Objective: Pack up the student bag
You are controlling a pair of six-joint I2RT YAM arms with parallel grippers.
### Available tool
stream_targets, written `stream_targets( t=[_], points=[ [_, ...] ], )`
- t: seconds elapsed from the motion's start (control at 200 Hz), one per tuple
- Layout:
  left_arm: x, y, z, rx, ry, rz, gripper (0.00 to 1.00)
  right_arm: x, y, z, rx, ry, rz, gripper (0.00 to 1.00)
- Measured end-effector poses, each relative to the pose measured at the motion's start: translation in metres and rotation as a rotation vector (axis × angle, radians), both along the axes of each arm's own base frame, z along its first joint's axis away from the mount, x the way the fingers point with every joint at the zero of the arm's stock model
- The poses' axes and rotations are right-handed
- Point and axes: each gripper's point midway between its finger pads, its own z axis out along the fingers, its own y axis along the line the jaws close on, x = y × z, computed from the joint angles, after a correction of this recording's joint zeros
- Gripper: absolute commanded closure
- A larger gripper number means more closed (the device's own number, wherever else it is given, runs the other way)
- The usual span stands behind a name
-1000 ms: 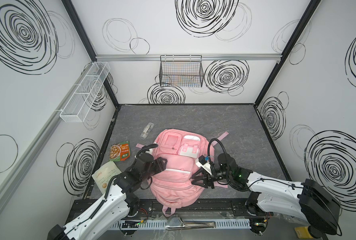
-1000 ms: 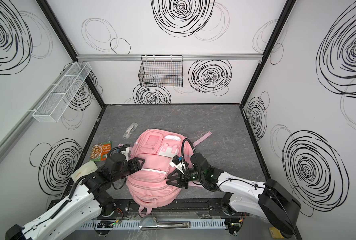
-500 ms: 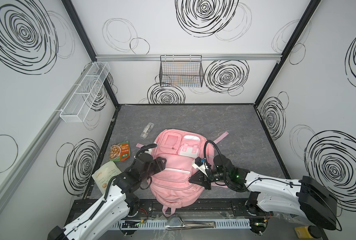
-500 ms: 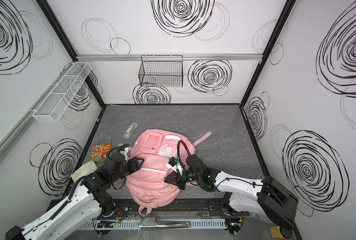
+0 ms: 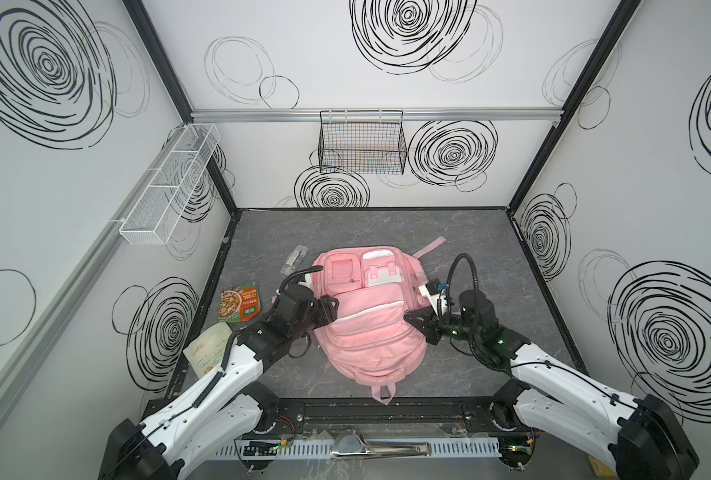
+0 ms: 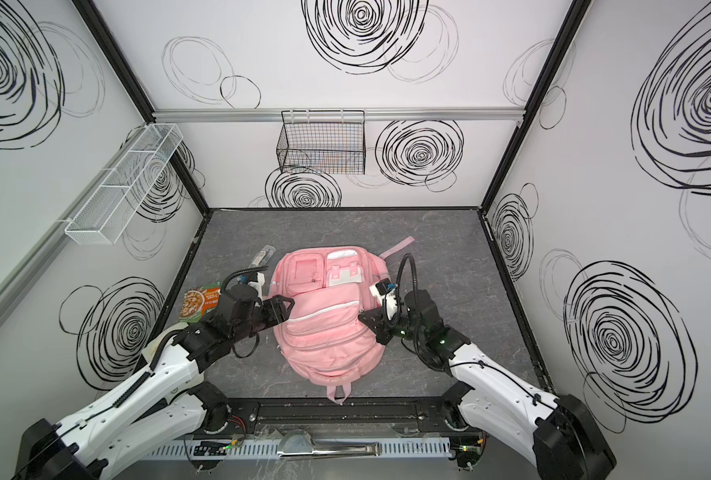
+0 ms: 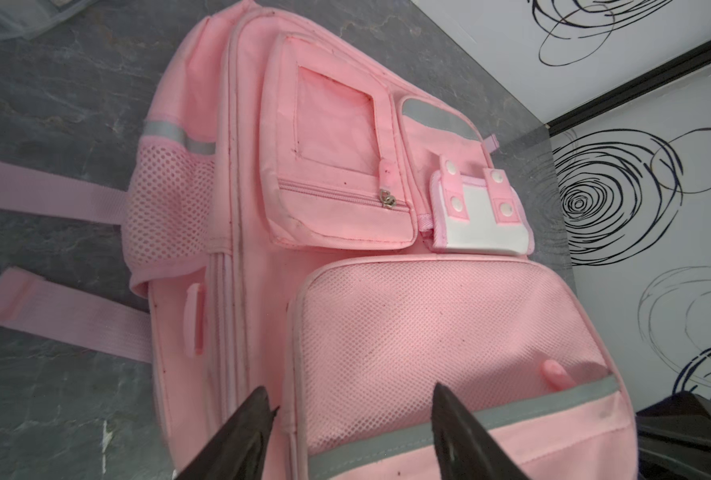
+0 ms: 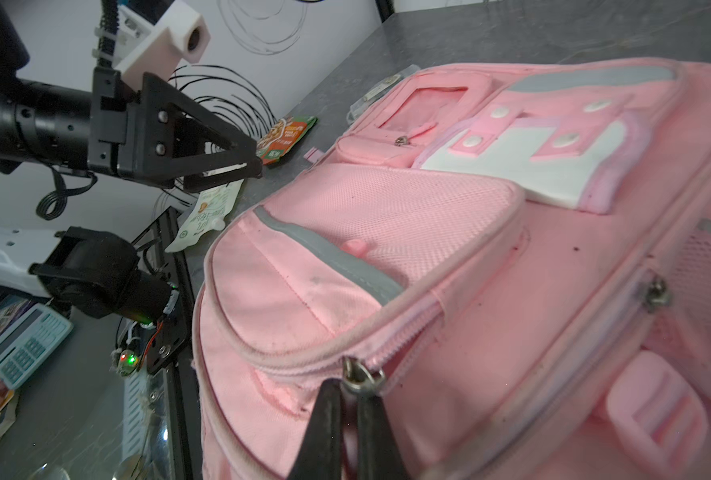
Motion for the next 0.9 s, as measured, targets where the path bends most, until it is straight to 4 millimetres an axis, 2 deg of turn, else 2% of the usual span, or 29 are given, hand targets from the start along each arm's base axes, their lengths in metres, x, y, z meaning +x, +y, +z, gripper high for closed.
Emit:
stream_targets(
  t=[0.105, 0.21, 0.305, 0.485, 0.58, 0.65, 0.71, 0.895],
  points=[
    [0.006, -0.008, -0.002, -0.003, -0.007, -0.020, 0.36, 0.004, -0.009, 0.001, 0.043, 0.056, -0.004, 1.00],
    [0.006, -0.023, -0.007, -0.019, 0.001, -0.056, 0.35, 0.001, -0.009, -0.005, 0.082, 0.147, 0.034, 1.00],
    [-0.001, -0.034, -0.017, -0.032, 0.017, -0.087, 0.35, -0.001, -0.007, -0.012, 0.121, 0.250, 0.084, 1.00],
    [-0.013, -0.042, -0.031, -0.028, 0.035, -0.121, 0.36, -0.001, -0.007, -0.016, 0.200, 0.410, 0.133, 0.99],
    [-0.015, -0.044, -0.034, -0.037, 0.025, -0.128, 0.38, -0.003, -0.007, -0.014, 0.225, 0.447, 0.150, 0.91],
    [-0.015, -0.046, -0.035, -0.043, 0.021, -0.129, 0.39, -0.002, -0.006, -0.009, 0.235, 0.455, 0.155, 0.76],
    [-0.014, -0.047, -0.037, -0.046, 0.024, -0.127, 0.41, 0.000, -0.006, -0.006, 0.243, 0.459, 0.152, 0.67],
    [-0.010, -0.051, -0.039, -0.067, 0.025, -0.108, 0.44, 0.002, -0.009, -0.008, 0.204, 0.432, 0.130, 0.57]
  ],
)
